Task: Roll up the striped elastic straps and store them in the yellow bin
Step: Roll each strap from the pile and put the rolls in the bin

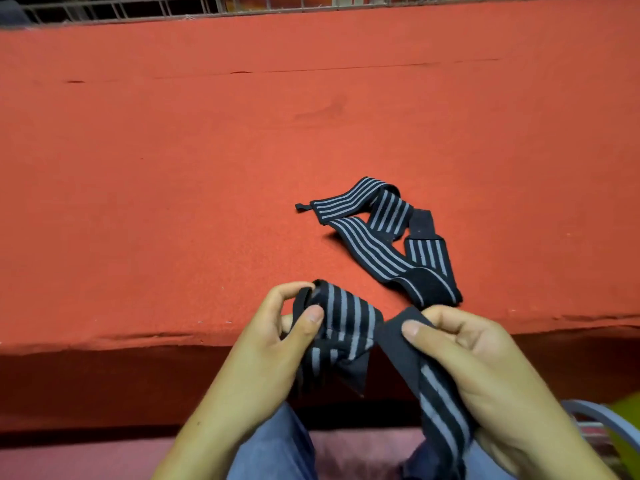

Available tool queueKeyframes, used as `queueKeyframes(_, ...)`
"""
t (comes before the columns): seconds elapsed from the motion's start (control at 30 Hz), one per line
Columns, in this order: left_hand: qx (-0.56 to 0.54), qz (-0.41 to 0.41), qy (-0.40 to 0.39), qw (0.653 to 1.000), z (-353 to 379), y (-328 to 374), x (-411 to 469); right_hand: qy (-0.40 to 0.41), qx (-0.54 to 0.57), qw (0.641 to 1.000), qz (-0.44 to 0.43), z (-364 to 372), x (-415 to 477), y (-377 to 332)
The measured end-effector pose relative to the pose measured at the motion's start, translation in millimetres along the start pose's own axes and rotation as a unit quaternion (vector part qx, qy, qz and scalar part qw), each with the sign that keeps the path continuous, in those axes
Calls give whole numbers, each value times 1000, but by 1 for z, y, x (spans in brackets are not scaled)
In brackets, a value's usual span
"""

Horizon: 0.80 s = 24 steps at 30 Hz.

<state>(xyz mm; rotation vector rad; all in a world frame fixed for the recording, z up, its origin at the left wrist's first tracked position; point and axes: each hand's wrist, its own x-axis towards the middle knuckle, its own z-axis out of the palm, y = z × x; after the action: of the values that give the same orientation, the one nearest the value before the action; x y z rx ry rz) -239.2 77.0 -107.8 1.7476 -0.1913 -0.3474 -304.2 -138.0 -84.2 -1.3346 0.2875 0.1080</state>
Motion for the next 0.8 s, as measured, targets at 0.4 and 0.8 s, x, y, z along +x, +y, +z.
queueKeyframes(0.4,-6,7,-57,998,0,5,-8,-70,105,992,-28,-2,5,9)
queueKeyframes(0.8,-165,10,30,986,6,22,-8,0,119,993,-24,-10,1,8)
